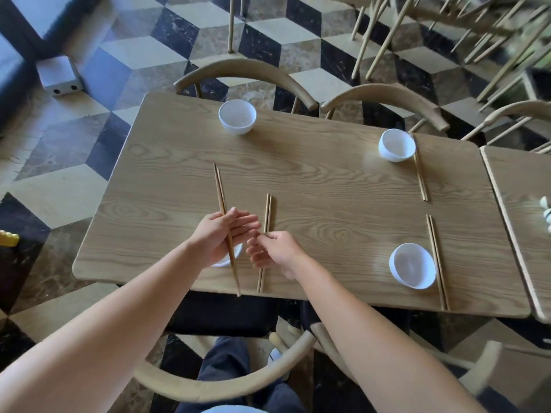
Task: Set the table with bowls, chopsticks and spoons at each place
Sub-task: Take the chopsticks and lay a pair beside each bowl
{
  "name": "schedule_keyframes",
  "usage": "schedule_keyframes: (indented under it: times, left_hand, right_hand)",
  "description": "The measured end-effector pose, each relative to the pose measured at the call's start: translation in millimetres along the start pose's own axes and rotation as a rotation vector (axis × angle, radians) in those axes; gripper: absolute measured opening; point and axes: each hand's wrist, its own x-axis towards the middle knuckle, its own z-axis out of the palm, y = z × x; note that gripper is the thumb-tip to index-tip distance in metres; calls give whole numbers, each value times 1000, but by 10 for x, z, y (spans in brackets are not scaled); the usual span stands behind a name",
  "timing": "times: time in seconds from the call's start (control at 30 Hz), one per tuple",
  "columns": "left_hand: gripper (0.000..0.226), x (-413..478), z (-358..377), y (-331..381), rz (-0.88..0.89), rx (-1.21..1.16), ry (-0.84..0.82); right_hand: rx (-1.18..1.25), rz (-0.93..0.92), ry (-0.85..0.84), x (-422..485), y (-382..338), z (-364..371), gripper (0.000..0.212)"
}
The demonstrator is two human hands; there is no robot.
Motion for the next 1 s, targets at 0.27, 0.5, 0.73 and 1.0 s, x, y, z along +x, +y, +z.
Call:
schedule_keyframes:
  times: [0.27,0.5,0.73,1.0]
  left_hand:
    - [36,702,360,588,-81,37,-199]
    - [33,1362,250,849,-51,316,-132]
    - [42,2013,-224,866,415,1346,299]
    - [77,2159,-896,542,548,1878,467]
  right_hand:
    - [200,-93,-136,208,-496,-14,9]
    - [180,-53,33,960,-834,-212,12]
    - [21,15,379,1847,-1276,-491,16]
    - [-509,57,587,2386,-1370,-524,11]
